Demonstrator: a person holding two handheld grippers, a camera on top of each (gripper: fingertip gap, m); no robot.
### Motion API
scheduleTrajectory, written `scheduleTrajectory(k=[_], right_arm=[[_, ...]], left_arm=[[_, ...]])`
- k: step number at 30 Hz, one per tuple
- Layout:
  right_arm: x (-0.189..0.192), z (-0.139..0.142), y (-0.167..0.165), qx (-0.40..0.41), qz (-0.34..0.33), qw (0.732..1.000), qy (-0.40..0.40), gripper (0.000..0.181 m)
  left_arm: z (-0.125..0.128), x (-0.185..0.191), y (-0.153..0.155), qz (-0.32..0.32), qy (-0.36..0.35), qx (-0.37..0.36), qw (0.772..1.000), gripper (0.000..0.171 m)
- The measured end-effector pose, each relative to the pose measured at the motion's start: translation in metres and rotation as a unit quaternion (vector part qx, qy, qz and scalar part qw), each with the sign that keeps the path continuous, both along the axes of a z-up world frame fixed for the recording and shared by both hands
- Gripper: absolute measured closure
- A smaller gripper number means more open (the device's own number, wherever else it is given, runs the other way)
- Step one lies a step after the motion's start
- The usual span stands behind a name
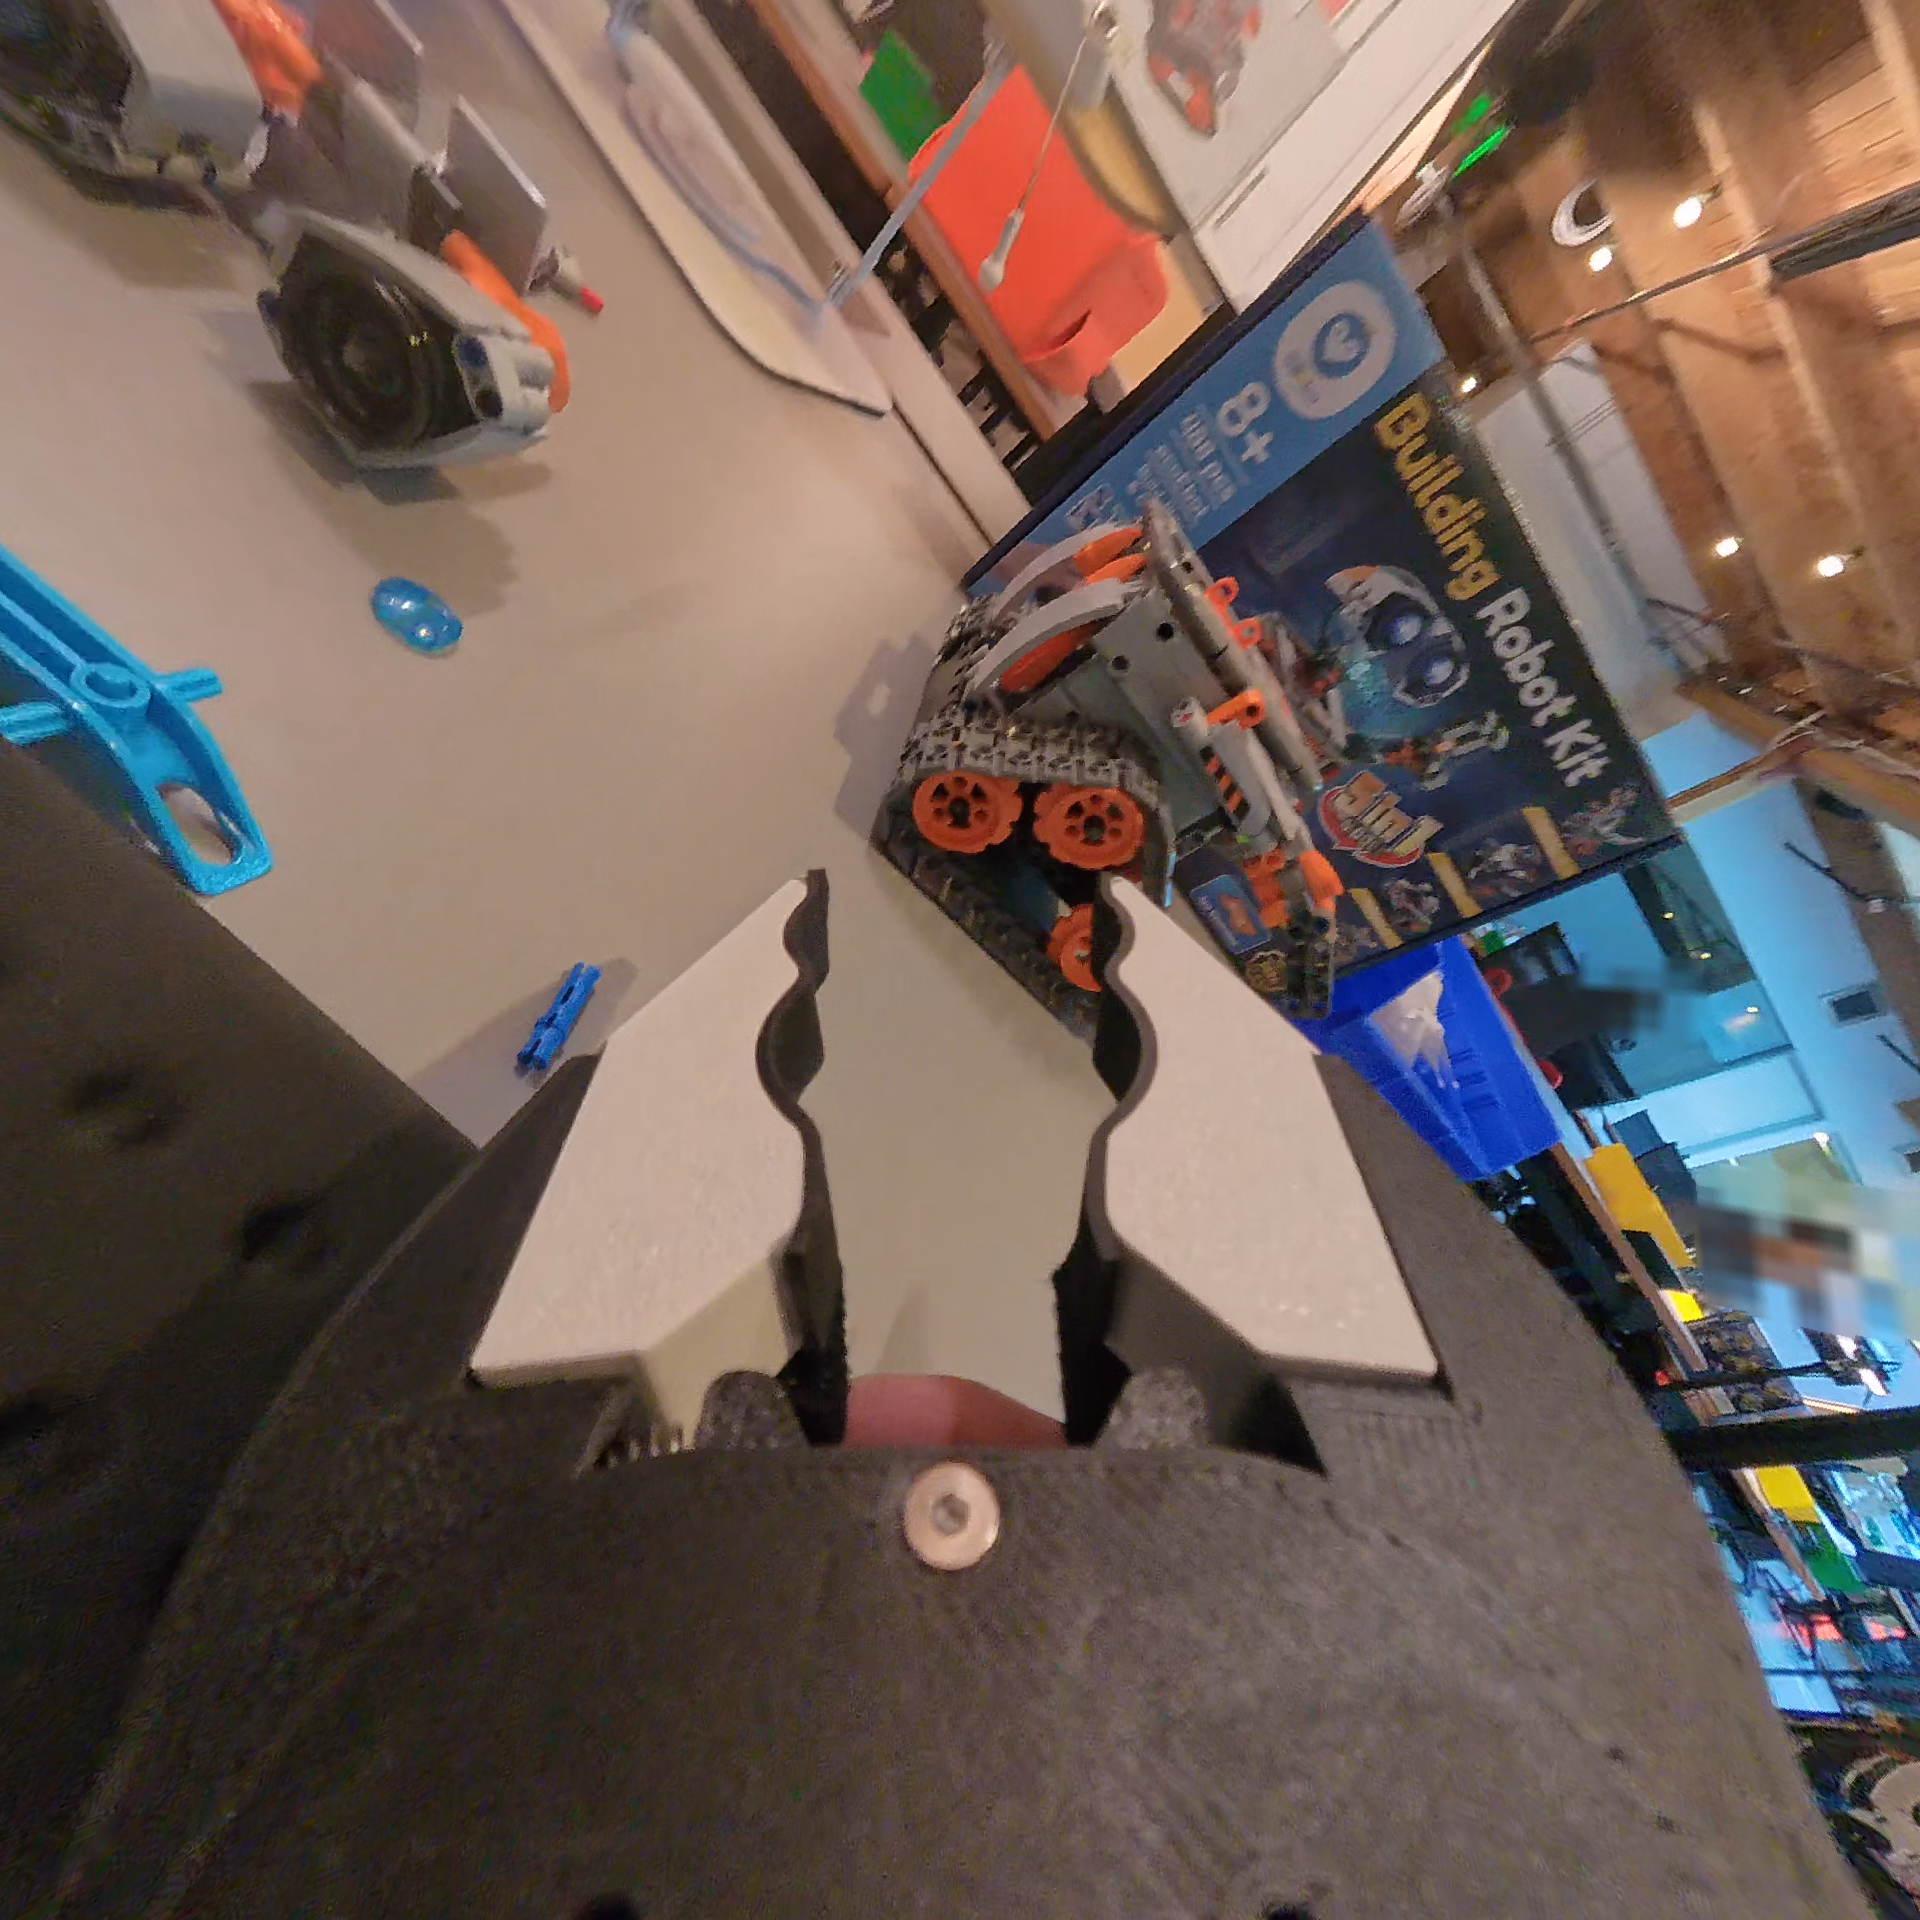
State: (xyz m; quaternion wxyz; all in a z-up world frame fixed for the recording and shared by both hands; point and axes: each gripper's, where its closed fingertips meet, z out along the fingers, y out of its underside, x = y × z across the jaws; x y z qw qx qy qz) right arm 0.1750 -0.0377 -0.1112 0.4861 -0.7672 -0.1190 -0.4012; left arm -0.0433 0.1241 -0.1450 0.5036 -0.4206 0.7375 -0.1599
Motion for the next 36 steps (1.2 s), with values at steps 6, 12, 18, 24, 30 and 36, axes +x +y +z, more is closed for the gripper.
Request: scheduleTrajectory(k=[6, 12, 18, 24, 30, 36], right_arm=[[0.001, -0.011, 0.003, -0.030, 0.000, 0.999, 0.012, 0.135], [0.003, -0.015, 0.004, -0.042, -0.001, 0.999, 0.023, 0.135], [0.001, -0.015, 0.003, -0.040, 0.006, 0.999, 0.025, 0.134], [0.000, -0.016, 0.003, -0.042, 0.014, 0.998, 0.032, 0.132], [-0.003, -0.013, 0.003, -0.033, 0.024, 0.999, 0.036, 0.130], [-0.005, -0.006, 0.001, -0.014, 0.032, 0.999, 0.032, 0.133]], left_arm=[[-0.007, 0.002, 0.000, -0.002, 0.029, -0.010, 1.000, 0.156], [-0.018, 0.006, 0.003, 0.008, 0.071, -0.017, 0.997, 0.157], [-0.015, 0.006, 0.001, 0.004, 0.057, 0.003, 0.998, 0.159], [-0.014, 0.007, 0.003, 0.019, 0.055, 0.006, 0.998, 0.157], [-0.014, 0.007, 0.002, 0.018, 0.056, 0.011, 0.998, 0.158], [-0.015, 0.007, 0.002, 0.026, 0.057, 0.011, 0.998, 0.158]])
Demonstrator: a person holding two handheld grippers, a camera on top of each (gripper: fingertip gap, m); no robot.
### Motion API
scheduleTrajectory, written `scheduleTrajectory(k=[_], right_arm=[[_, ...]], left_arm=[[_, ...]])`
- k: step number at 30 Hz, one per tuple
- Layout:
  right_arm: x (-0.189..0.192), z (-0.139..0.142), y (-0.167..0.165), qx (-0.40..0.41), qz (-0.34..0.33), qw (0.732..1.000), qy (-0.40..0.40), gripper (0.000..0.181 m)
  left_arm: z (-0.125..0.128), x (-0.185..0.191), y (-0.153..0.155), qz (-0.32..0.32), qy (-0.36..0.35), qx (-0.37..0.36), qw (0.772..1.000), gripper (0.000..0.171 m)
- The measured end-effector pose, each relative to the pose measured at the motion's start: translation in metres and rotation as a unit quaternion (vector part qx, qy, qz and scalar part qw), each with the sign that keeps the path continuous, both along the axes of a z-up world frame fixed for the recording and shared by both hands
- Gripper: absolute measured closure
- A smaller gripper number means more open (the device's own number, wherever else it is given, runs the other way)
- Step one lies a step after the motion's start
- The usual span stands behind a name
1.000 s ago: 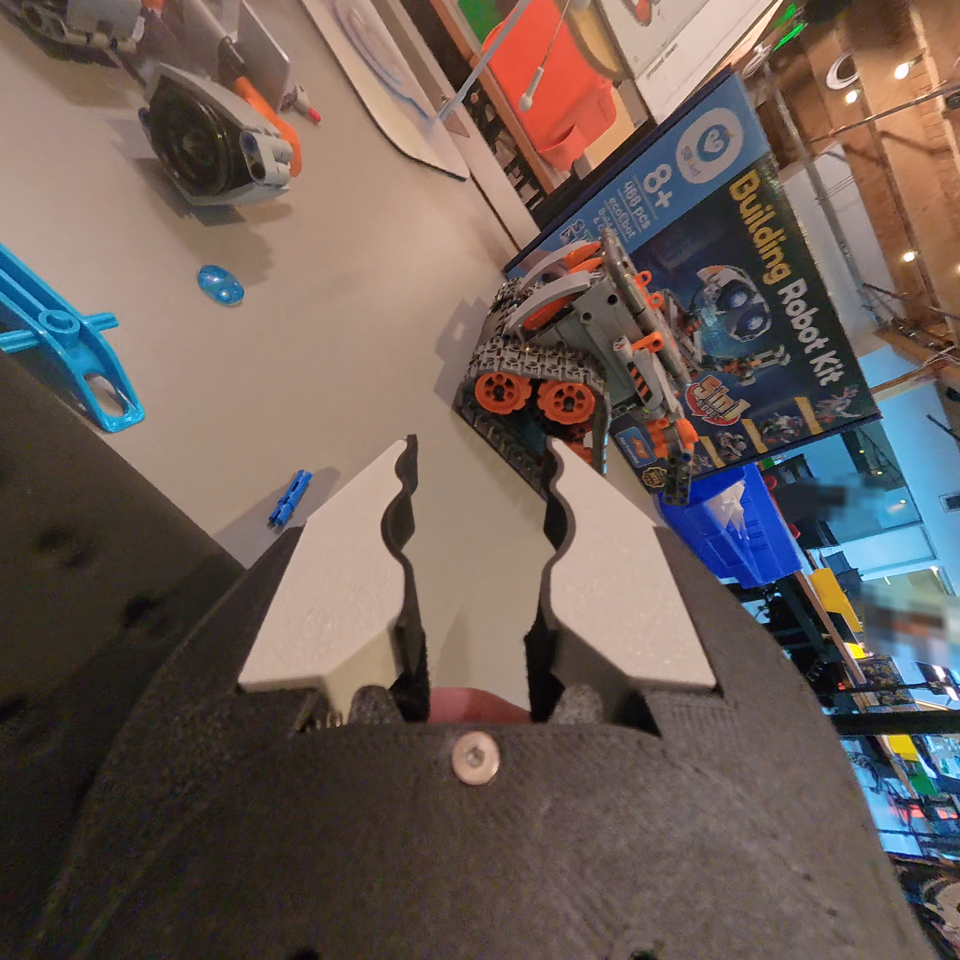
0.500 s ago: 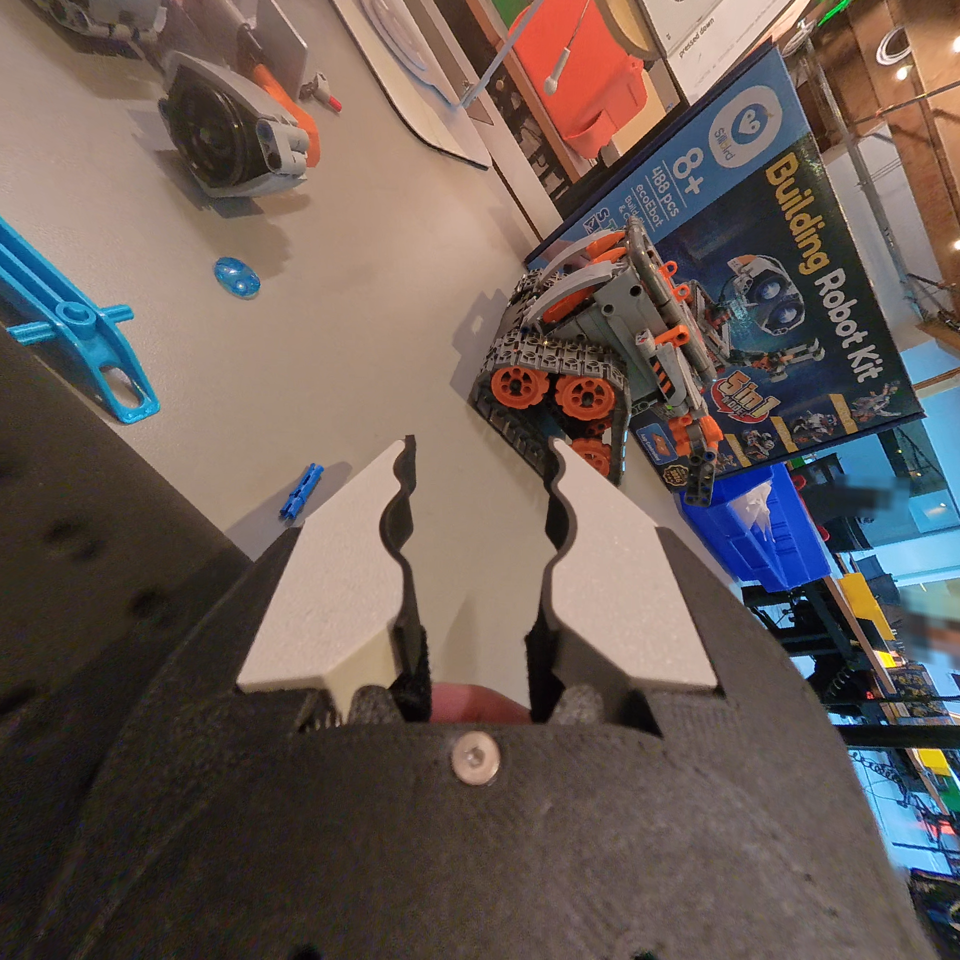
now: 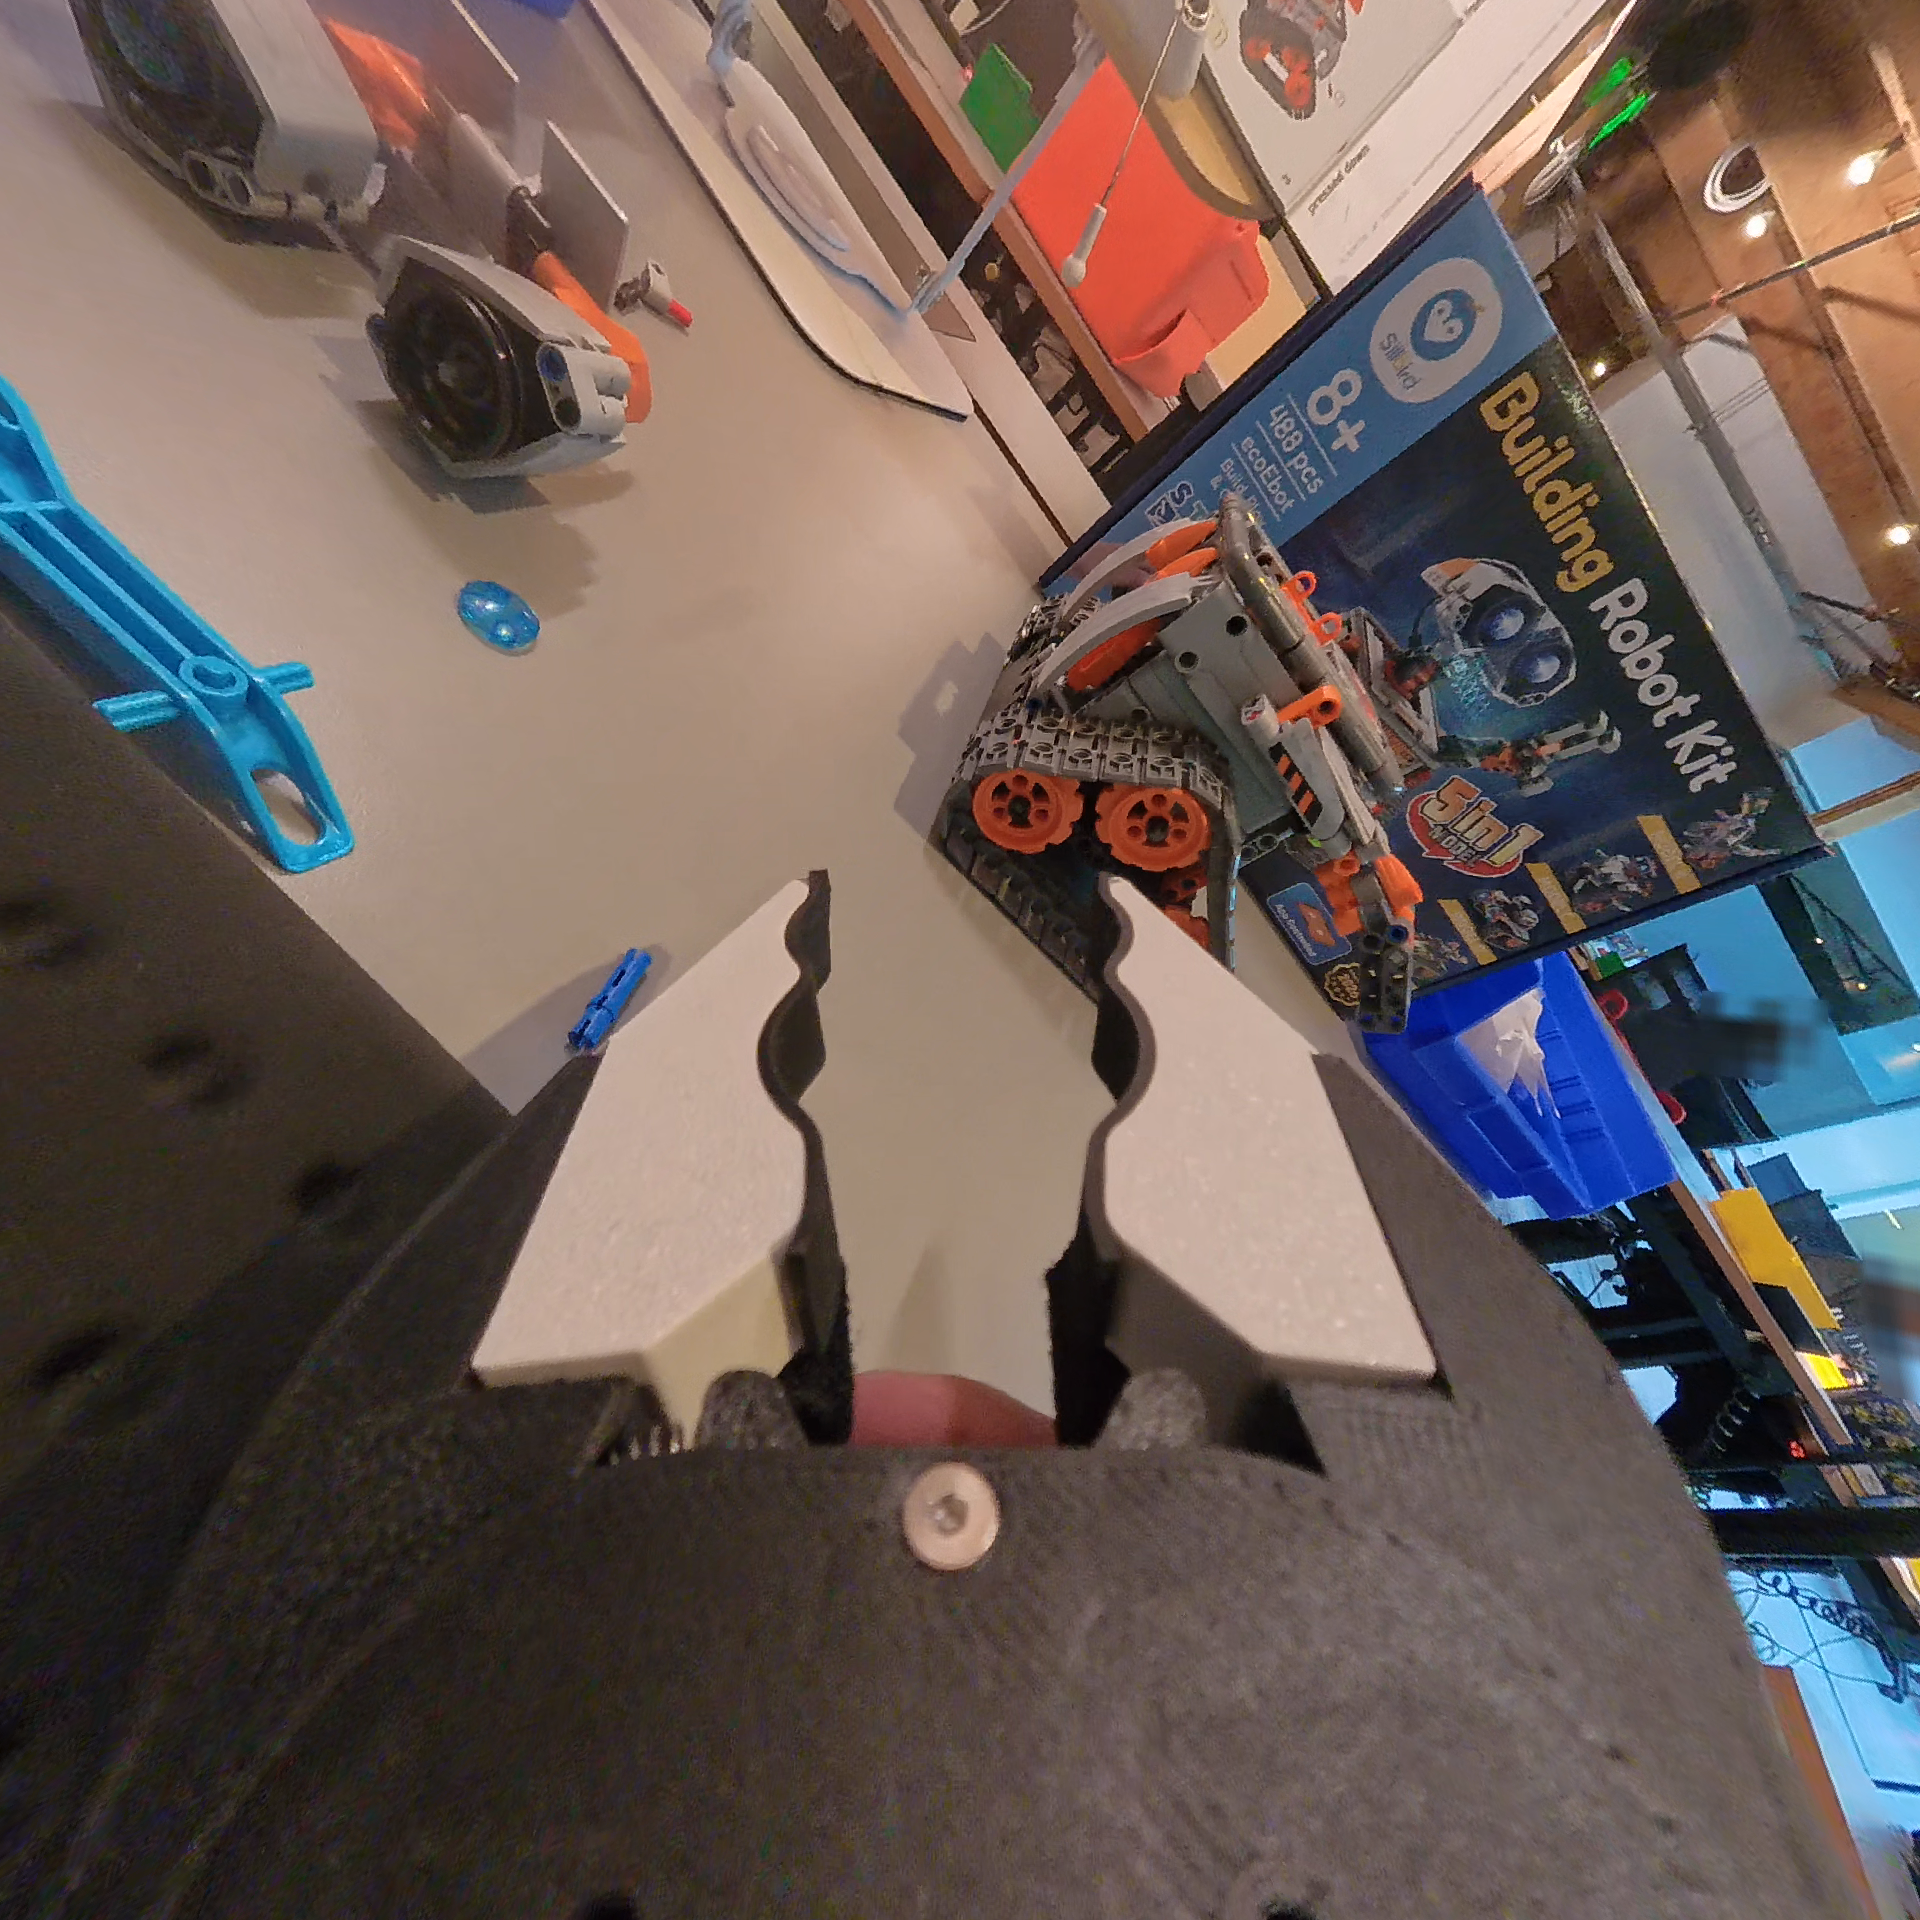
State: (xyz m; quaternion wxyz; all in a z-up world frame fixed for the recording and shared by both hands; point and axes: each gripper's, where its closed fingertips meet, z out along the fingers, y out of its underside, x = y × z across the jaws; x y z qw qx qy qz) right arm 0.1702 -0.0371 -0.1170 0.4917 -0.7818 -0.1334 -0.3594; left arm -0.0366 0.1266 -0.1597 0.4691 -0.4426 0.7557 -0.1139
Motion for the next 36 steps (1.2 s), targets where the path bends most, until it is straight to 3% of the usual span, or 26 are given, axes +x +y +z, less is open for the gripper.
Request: scheduleTrajectory(k=[16, 21, 36], right_arm=[[-0.005, -0.015, 0.003, -0.044, 0.029, 0.999, 0.008, 0.131], [-0.009, -0.023, 0.004, -0.066, 0.044, 0.997, 0.020, 0.138], [-0.021, -0.013, -0.012, -0.046, 0.035, 0.998, -0.032, 0.142]], left_arm=[[-0.003, 0.001, 0.001, 0.023, 0.011, 0.011, 1.000, 0.162], [-0.004, 0.002, 0.000, 0.032, 0.017, 0.016, 0.999, 0.165], [0.008, -0.009, -0.015, 0.038, -0.023, 0.052, 0.998, 0.163]])
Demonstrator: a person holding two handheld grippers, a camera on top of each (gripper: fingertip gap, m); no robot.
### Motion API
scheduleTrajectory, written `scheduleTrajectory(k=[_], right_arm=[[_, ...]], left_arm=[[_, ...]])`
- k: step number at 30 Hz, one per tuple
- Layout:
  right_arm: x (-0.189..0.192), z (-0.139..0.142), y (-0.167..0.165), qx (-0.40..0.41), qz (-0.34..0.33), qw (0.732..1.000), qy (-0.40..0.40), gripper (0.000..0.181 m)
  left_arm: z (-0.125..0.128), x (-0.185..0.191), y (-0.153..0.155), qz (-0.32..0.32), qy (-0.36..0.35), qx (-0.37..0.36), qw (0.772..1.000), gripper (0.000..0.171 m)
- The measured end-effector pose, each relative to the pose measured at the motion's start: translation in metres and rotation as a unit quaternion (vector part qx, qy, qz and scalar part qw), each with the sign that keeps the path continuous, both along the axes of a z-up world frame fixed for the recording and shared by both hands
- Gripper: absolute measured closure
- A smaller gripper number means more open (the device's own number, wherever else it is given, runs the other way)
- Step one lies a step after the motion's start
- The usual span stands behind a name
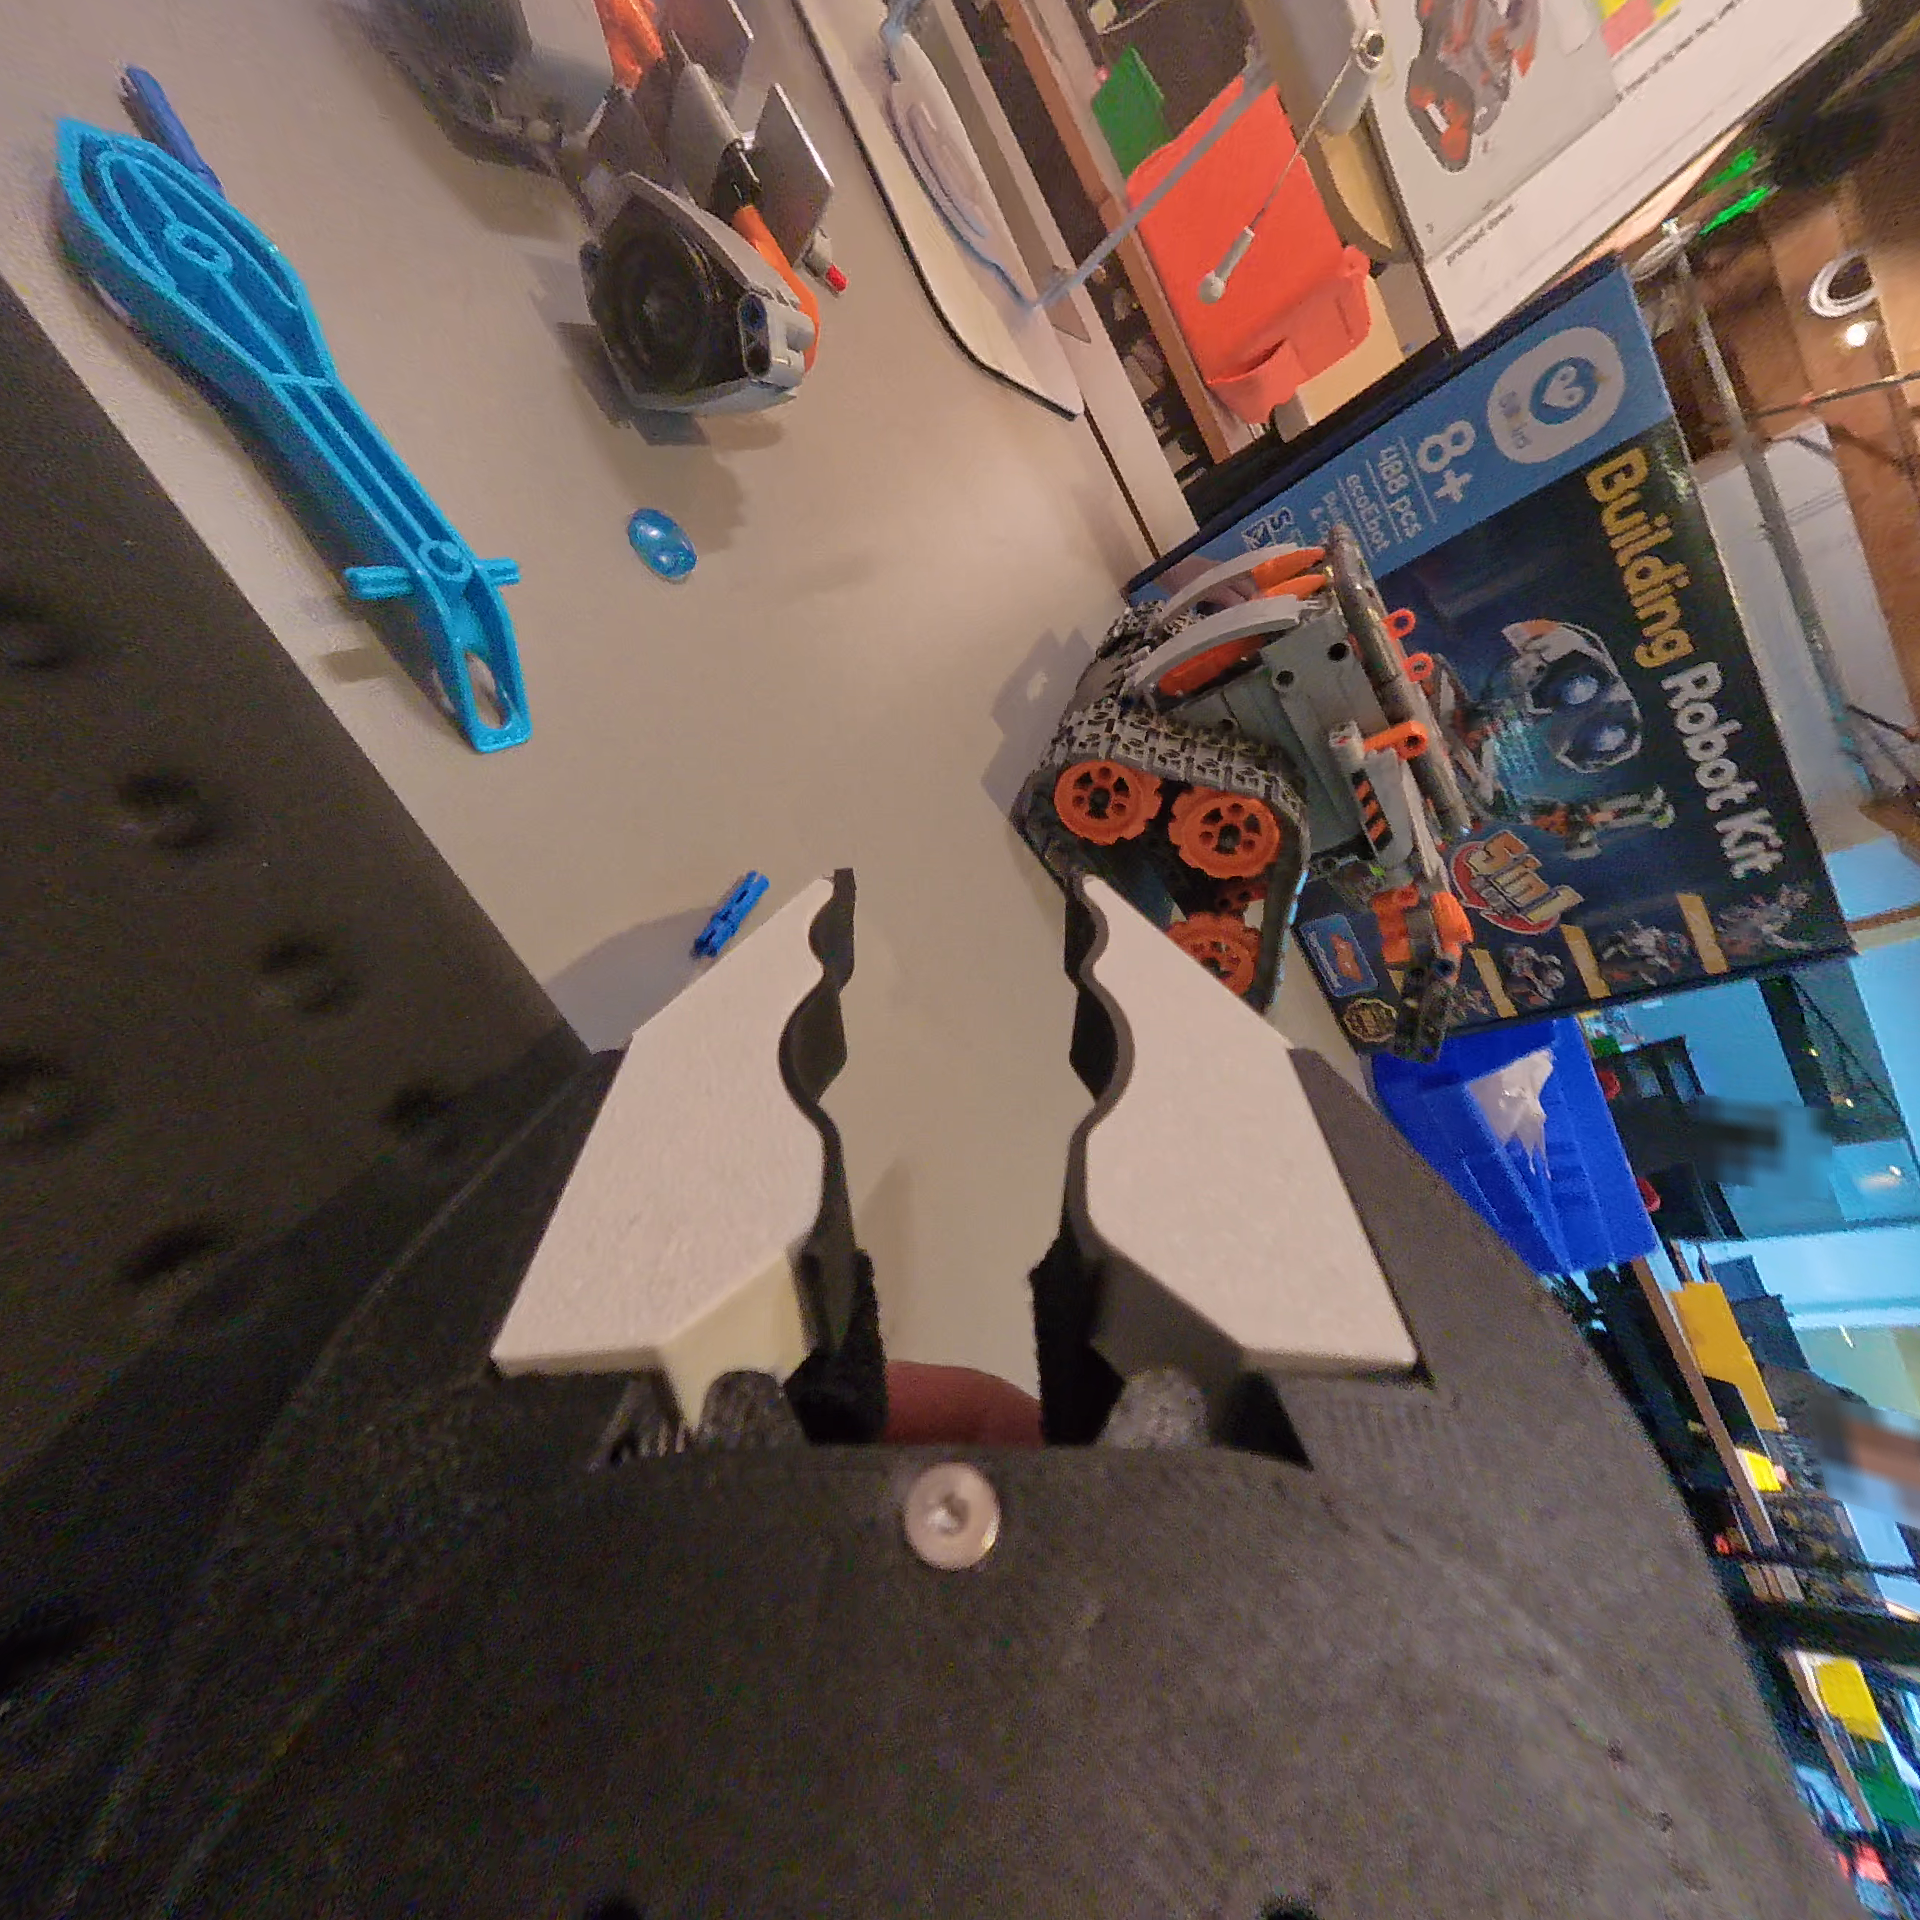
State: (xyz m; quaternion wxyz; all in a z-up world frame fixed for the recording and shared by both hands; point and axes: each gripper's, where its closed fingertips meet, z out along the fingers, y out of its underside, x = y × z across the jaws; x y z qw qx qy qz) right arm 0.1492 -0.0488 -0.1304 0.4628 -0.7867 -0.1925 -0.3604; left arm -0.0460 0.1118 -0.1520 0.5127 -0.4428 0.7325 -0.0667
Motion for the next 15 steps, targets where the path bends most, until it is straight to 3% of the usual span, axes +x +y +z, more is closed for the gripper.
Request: scheduleTrajectory(k=[9, 15], right_arm=[[-0.013, 0.024, -0.030, 0.093, -0.011, 0.992, -0.082, 0.156], [-0.009, 0.015, -0.027, 0.059, -0.012, 0.996, -0.064, 0.162]], left_arm=[[0.021, -0.012, -0.021, -0.002, -0.077, 0.079, 0.994, 0.165], [0.023, -0.012, -0.021, 0.013, -0.072, 0.068, 0.995, 0.161]])
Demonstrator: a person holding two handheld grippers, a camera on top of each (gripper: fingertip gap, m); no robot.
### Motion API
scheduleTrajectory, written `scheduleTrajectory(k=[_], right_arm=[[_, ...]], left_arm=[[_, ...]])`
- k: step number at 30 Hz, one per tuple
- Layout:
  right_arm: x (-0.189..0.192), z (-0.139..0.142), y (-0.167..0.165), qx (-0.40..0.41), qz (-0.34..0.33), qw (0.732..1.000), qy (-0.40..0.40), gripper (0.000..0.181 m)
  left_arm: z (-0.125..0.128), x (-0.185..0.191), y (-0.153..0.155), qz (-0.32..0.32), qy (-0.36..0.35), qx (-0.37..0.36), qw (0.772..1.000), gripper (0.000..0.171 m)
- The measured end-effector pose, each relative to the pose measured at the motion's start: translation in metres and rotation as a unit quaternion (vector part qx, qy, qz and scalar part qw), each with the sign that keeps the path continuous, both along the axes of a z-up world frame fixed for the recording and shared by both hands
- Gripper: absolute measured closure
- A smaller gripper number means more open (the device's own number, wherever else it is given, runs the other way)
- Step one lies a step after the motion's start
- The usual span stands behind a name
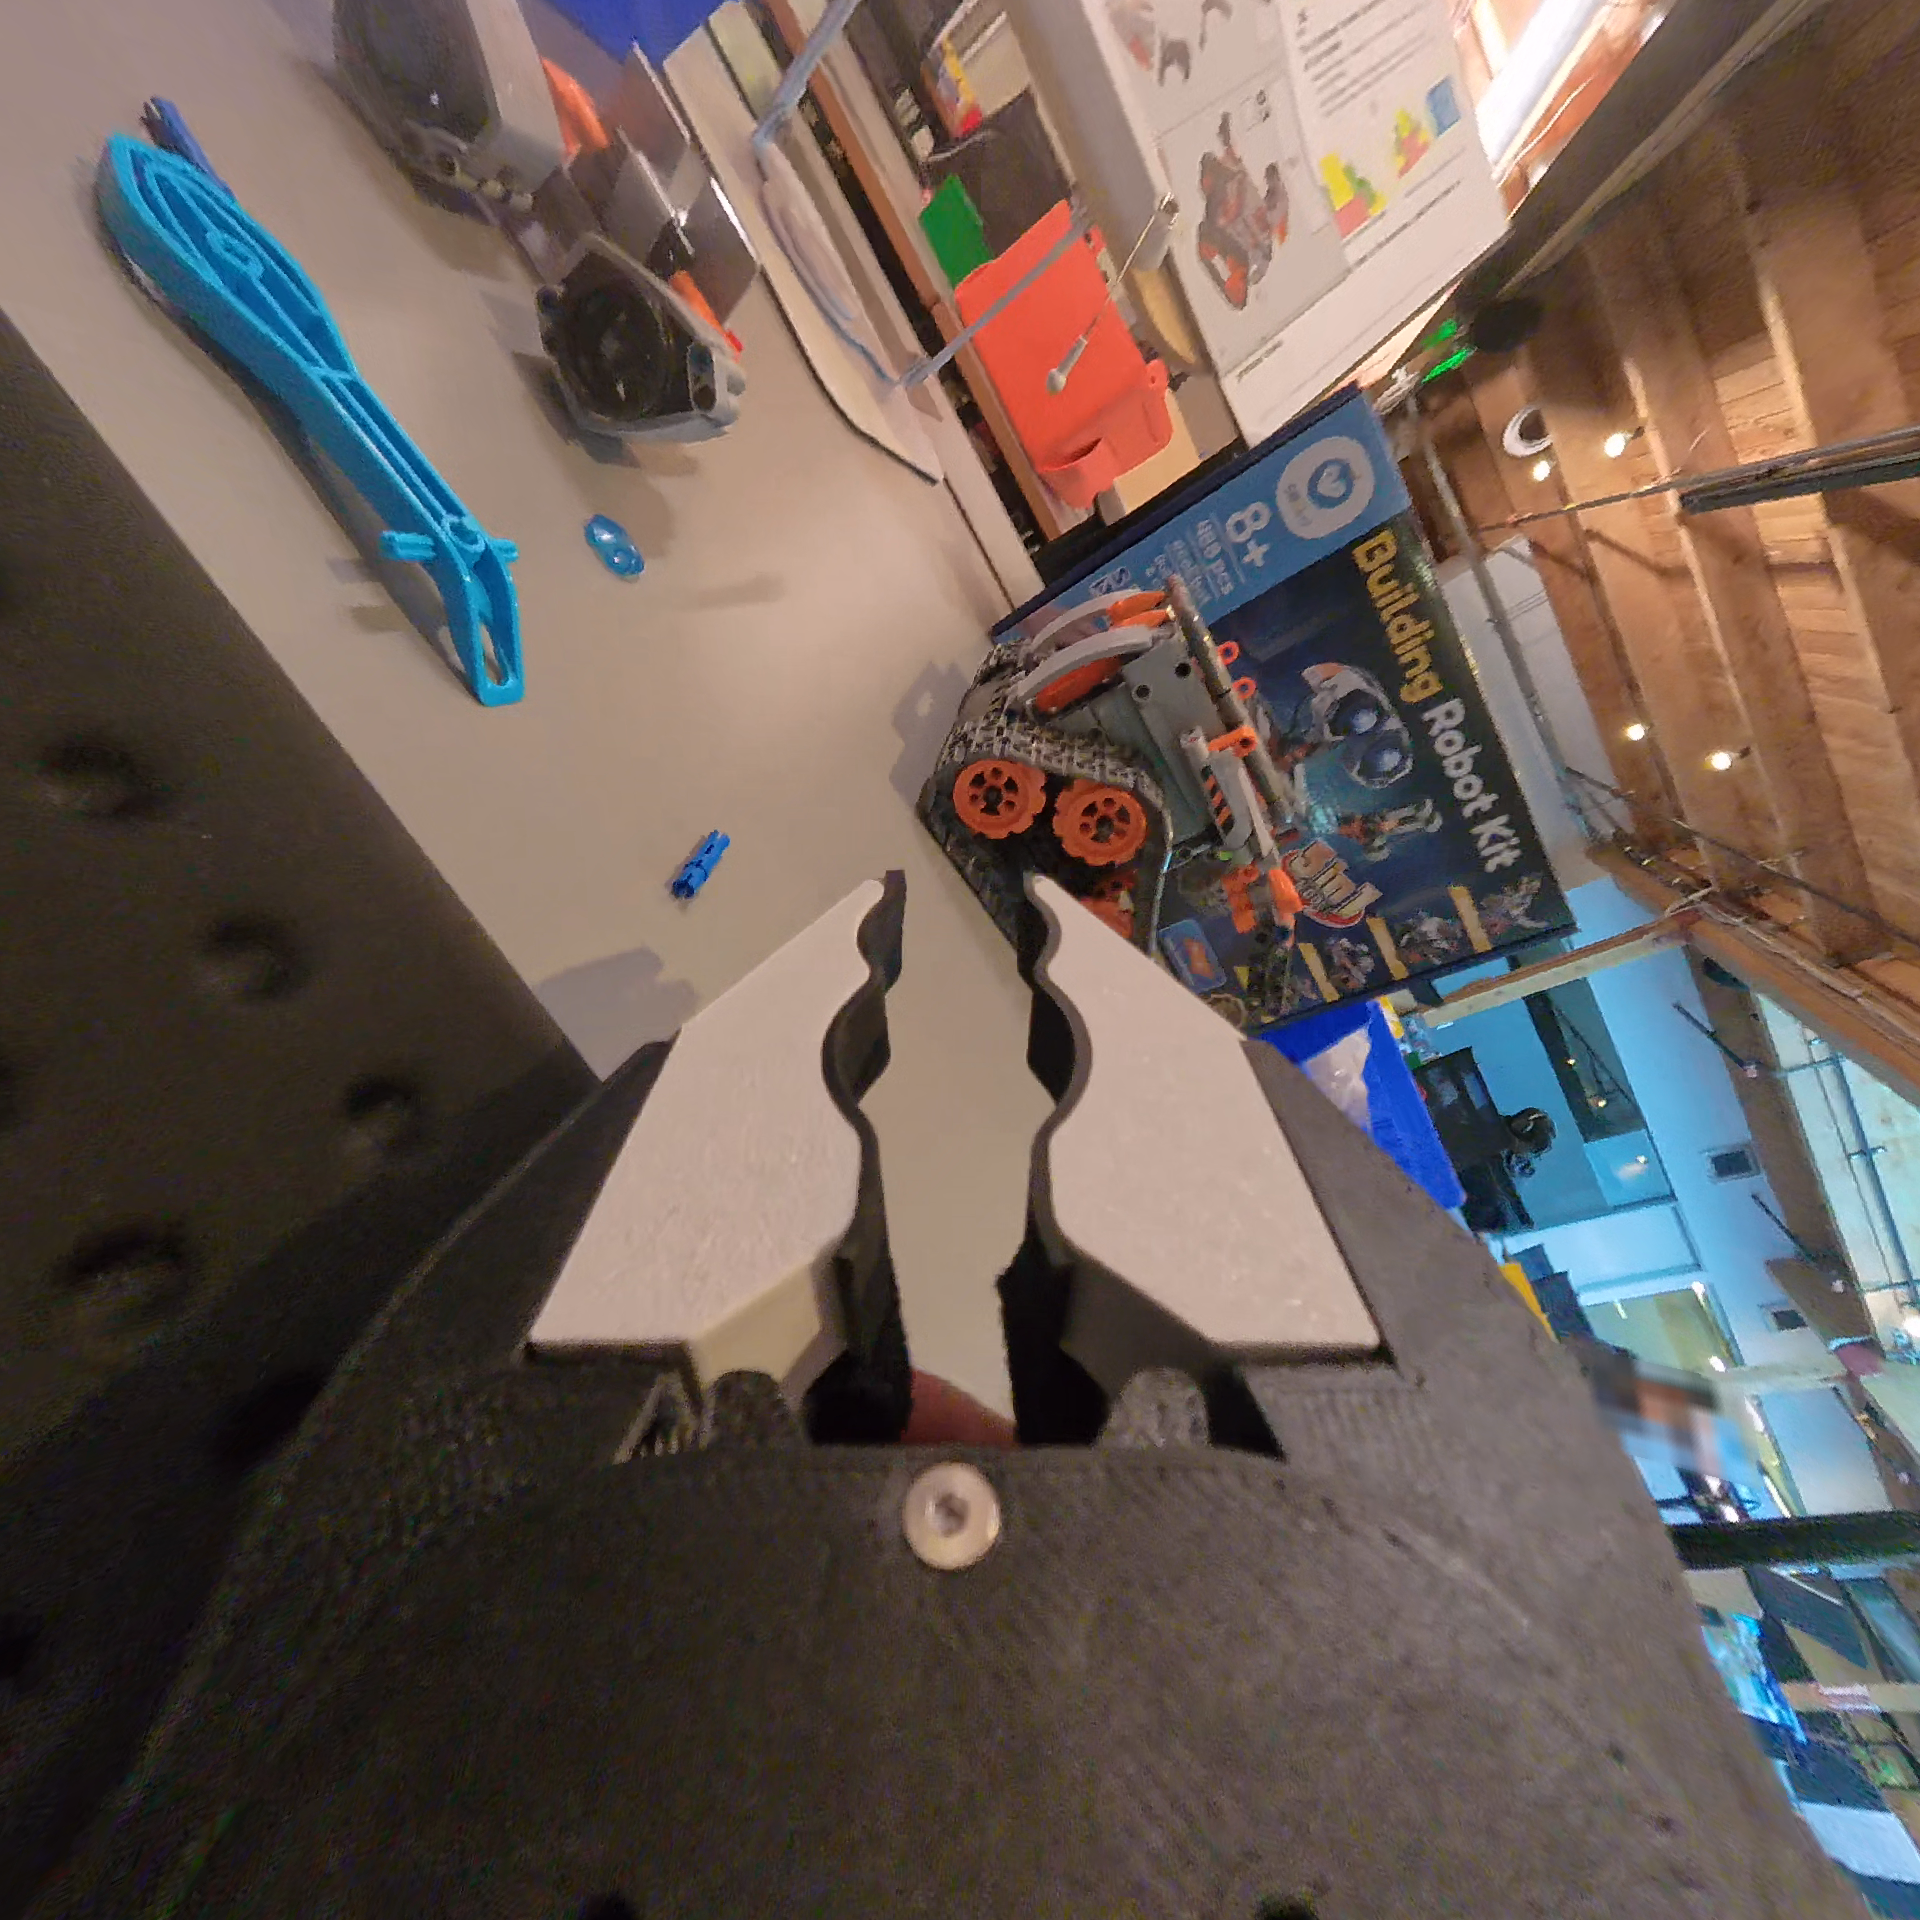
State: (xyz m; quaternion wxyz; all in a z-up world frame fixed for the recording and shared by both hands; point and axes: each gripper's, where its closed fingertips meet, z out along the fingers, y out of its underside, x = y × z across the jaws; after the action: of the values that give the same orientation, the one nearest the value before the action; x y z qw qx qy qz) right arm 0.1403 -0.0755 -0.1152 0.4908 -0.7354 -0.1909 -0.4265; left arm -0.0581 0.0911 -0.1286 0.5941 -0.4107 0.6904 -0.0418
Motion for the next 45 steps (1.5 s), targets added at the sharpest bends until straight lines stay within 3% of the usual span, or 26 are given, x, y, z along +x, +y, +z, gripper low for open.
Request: scheduleTrajectory(k=[2, 4, 6, 8, 14, 19, 22, 24, 26, 28, 29, 30, 38, 42, 45], right_arm=[[0.000, -0.004, 0.001, -0.014, 0.001, 1.000, 0.002, 0.164], [-0.001, -0.005, 0.002, -0.017, 0.002, 1.000, -0.003, 0.167], [-0.005, -0.004, 0.001, -0.014, 0.014, 1.000, -0.014, 0.170], [-0.008, -0.004, 0.000, -0.015, 0.021, 1.000, -0.017, 0.171], [-0.007, -0.008, 0.000, -0.031, 0.033, 0.999, 0.003, 0.172], [-0.009, 0.005, -0.012, 0.001, 0.064, 0.998, 0.025, 0.171], [-0.012, 0.012, -0.034, 0.024, 0.052, 0.998, -0.005, 0.170], [-0.037, 0.013, -0.050, 0.035, 0.084, 0.995, -0.046, 0.169], [-0.067, 0.003, -0.064, 0.041, 0.122, 0.989, -0.078, 0.168], [-0.091, -0.021, -0.070, 0.028, 0.158, 0.983, -0.083, 0.152], [-0.095, -0.027, -0.072, 0.036, 0.160, 0.979, -0.116, 0.167], [-0.097, -0.028, -0.073, 0.057, 0.160, 0.972, -0.161, 0.166], [-0.099, -0.032, -0.062, 0.034, 0.189, 0.965, -0.180, 0.164], [-0.096, -0.029, -0.057, 0.000, 0.199, 0.972, -0.127, 0.161], [-0.097, -0.031, -0.056, -0.018, 0.209, 0.969, -0.131, 0.164]], left_arm=[[0.008, 0.002, -0.018, -0.016, -0.017, -0.009, 1.000, 0.156], [0.015, 0.008, -0.062, -0.072, -0.037, -0.024, 0.996, 0.151], [-0.003, 0.013, -0.100, -0.117, -0.010, -0.067, 0.991, 0.147], [-0.008, 0.013, -0.105, -0.111, -0.010, -0.035, 0.993, 0.153], [-0.014, 0.013, -0.105, -0.097, -0.005, -0.040, 0.995, 0.155], [-0.017, 0.019, -0.100, -0.085, 0.015, -0.095, 0.992, 0.155], [-0.016, 0.020, -0.096, -0.074, 0.011, -0.113, 0.991, 0.155], [-0.016, 0.021, -0.093, -0.065, 0.014, -0.121, 0.990, 0.157], [-0.017, 0.023, -0.089, -0.052, 0.022, -0.131, 0.990, 0.160], [-0.019, 0.025, -0.085, -0.042, 0.030, -0.139, 0.989, 0.161], [-0.018, 0.026, -0.085, -0.042, 0.032, -0.142, 0.988, 0.162], [-0.019, 0.026, -0.085, -0.043, 0.033, -0.151, 0.987, 0.162], [-0.017, 0.028, -0.080, -0.033, 0.035, -0.172, 0.984, 0.161], [-0.020, 0.032, -0.073, -0.015, 0.049, -0.180, 0.982, 0.163], [-0.023, 0.033, -0.070, -0.012, 0.062, -0.200, 0.978, 0.163]])
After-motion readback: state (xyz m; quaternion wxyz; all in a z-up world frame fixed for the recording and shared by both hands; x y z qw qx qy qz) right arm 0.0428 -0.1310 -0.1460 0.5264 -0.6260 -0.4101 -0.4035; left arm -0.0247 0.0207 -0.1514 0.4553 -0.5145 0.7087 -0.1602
